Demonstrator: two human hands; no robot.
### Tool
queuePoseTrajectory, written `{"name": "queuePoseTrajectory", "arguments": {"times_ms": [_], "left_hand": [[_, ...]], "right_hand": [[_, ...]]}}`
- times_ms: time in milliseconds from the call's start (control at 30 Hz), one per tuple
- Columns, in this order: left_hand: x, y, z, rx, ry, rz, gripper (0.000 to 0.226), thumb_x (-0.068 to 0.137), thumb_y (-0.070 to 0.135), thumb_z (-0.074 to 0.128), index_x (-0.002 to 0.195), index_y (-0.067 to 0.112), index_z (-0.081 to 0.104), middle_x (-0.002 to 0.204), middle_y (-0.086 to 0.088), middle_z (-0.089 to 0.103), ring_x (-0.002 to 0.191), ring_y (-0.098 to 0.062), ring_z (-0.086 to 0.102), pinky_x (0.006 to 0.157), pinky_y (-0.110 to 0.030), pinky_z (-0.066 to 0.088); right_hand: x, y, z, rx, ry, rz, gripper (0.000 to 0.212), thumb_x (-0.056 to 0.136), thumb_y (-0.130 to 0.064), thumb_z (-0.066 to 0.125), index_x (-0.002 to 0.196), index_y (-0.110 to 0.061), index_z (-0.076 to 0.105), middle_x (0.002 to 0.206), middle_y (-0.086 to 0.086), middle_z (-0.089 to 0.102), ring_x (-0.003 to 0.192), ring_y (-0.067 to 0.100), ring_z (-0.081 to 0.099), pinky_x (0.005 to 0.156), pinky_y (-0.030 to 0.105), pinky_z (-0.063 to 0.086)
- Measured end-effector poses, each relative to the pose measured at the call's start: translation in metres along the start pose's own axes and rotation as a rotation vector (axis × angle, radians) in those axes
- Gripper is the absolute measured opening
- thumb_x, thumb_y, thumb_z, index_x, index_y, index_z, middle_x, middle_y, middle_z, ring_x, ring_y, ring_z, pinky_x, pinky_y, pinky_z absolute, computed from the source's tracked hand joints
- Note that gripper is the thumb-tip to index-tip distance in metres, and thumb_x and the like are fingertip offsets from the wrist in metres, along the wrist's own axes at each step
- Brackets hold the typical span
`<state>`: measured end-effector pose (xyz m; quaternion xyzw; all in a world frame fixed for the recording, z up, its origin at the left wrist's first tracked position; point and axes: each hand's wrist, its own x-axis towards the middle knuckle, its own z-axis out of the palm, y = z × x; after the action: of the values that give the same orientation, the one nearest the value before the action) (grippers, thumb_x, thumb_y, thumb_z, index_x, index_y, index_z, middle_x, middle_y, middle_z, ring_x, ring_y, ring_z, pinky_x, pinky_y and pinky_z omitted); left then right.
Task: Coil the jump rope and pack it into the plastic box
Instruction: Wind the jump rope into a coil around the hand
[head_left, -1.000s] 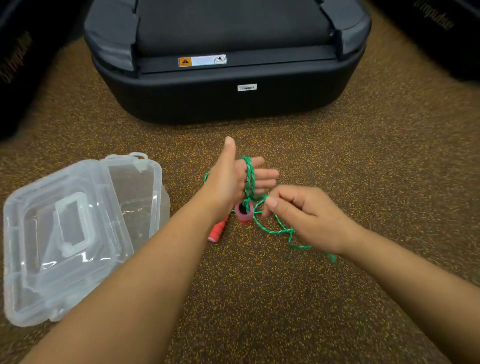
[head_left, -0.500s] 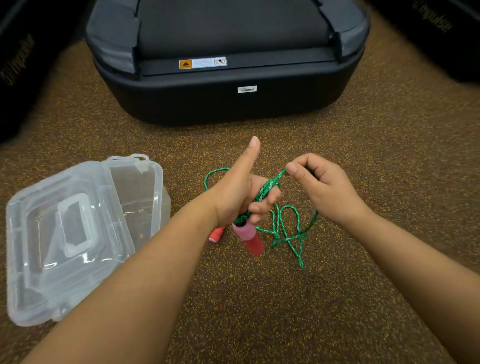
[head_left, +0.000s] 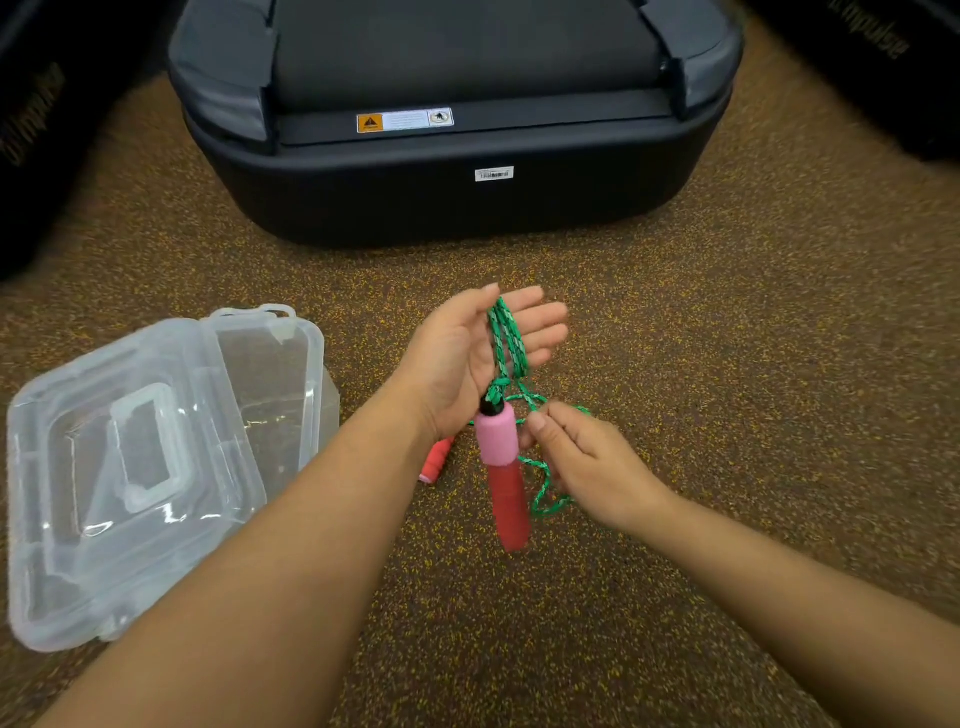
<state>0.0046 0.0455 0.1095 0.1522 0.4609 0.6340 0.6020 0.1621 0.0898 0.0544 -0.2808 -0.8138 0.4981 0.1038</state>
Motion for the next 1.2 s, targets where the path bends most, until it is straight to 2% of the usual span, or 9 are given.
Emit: {"name": "queuePoseTrajectory", "arguments": {"times_ms": [233, 367, 433, 500, 600, 733, 867, 1067, 1200], "left_hand": [[-0.001, -0.001, 0.003, 0.293, 0.02, -0.135, 0.095, 0.088, 0.068, -0.004, 0.143, 0.003, 0.037, 0.128, -0.02, 0.061, 0.119, -0.028, 0.059, 0.11, -0.041, 0.036], [-0.006, -0.004, 0.003, 0.492, -0.104, -0.167, 0.101, 0.084, 0.07, -0.013, 0.103, 0.003, 0.061, 0.07, -0.007, 0.069, 0.075, -0.02, 0.065, 0.083, -0.033, 0.045], [-0.007, -0.004, 0.003, 0.465, -0.168, -0.167, 0.1, 0.084, 0.071, -0.013, 0.082, 0.0, 0.057, 0.074, -0.018, 0.064, 0.073, -0.028, 0.06, 0.077, -0.034, 0.046], [-0.008, -0.003, 0.002, 0.489, -0.203, -0.186, 0.106, 0.082, 0.073, -0.012, 0.084, -0.002, 0.062, 0.075, -0.023, 0.065, 0.067, -0.03, 0.062, 0.072, -0.034, 0.049], [-0.009, 0.001, 0.0, 0.495, -0.268, -0.225, 0.111, 0.08, 0.076, -0.008, 0.093, -0.003, 0.069, 0.064, -0.019, 0.066, 0.056, -0.028, 0.062, 0.066, -0.032, 0.052], [-0.012, 0.003, 0.0, 0.45, -0.323, -0.199, 0.077, 0.09, 0.065, 0.024, 0.081, 0.005, 0.072, 0.051, -0.008, 0.062, 0.043, -0.02, 0.057, 0.052, -0.029, 0.042], [-0.012, -0.001, 0.003, 0.32, -0.189, -0.085, 0.035, 0.095, 0.033, 0.046, 0.073, 0.011, 0.063, 0.045, 0.0, 0.054, 0.038, -0.015, 0.046, 0.046, -0.024, 0.038], [-0.009, 0.004, -0.003, -0.025, 0.023, 0.031, 0.031, 0.099, 0.035, 0.043, 0.081, 0.016, 0.06, 0.059, 0.001, 0.066, 0.047, -0.01, 0.058, 0.051, -0.021, 0.049], [-0.008, 0.011, -0.006, -0.071, 0.113, 0.109, 0.035, 0.1, 0.036, 0.04, 0.109, 0.011, 0.063, 0.08, 0.0, 0.076, 0.061, -0.008, 0.068, 0.058, -0.02, 0.054]], "right_hand": [[-0.006, -0.032, -0.013, -0.014, -0.088, -0.146, 0.028, 0.094, -0.035, 0.043, 0.072, -0.03, 0.059, 0.056, -0.022, 0.052, 0.053, -0.001, 0.046, 0.054, 0.013, 0.031], [0.006, -0.052, -0.035, 0.133, -0.013, -0.16, 0.029, 0.093, -0.029, 0.046, 0.07, -0.02, 0.06, 0.052, -0.017, 0.055, 0.051, -0.002, 0.045, 0.052, 0.013, 0.034], [0.014, -0.057, -0.045, 0.147, 0.043, -0.155, 0.031, 0.092, -0.031, 0.047, 0.071, -0.012, 0.06, 0.058, 0.003, 0.059, 0.052, 0.001, 0.046, 0.052, 0.018, 0.038], [0.021, -0.057, -0.054, 0.116, 0.11, -0.152, 0.032, 0.093, -0.032, 0.049, 0.07, -0.012, 0.058, 0.064, 0.01, 0.061, 0.053, 0.002, 0.047, 0.053, 0.018, 0.04], [0.03, -0.052, -0.063, 0.04, 0.211, -0.134, 0.032, 0.095, -0.037, 0.05, 0.068, -0.02, 0.057, 0.059, -0.012, 0.054, 0.052, -0.001, 0.046, 0.053, 0.024, 0.041], [0.036, -0.035, -0.061, 0.051, 0.241, -0.066, 0.034, 0.09, -0.051, 0.048, 0.067, -0.027, 0.056, 0.054, -0.012, 0.047, 0.052, 0.008, 0.043, 0.054, 0.042, 0.043], [0.036, -0.013, -0.041, 0.193, 0.225, 0.04, 0.037, 0.085, -0.058, 0.044, 0.065, -0.031, 0.056, 0.05, -0.012, 0.04, 0.051, 0.01, 0.037, 0.054, 0.045, 0.039], [0.02, 0.003, -0.013, 0.155, 0.076, 0.075, 0.034, 0.098, -0.039, 0.04, 0.071, -0.032, 0.06, 0.052, -0.006, 0.043, 0.047, 0.01, 0.042, 0.052, 0.033, 0.037], [0.011, -0.003, -0.007, 0.107, -0.036, 0.056, 0.03, 0.1, -0.023, 0.041, 0.075, -0.024, 0.058, 0.051, -0.005, 0.048, 0.046, 0.008, 0.05, 0.054, 0.029, 0.041]]}}
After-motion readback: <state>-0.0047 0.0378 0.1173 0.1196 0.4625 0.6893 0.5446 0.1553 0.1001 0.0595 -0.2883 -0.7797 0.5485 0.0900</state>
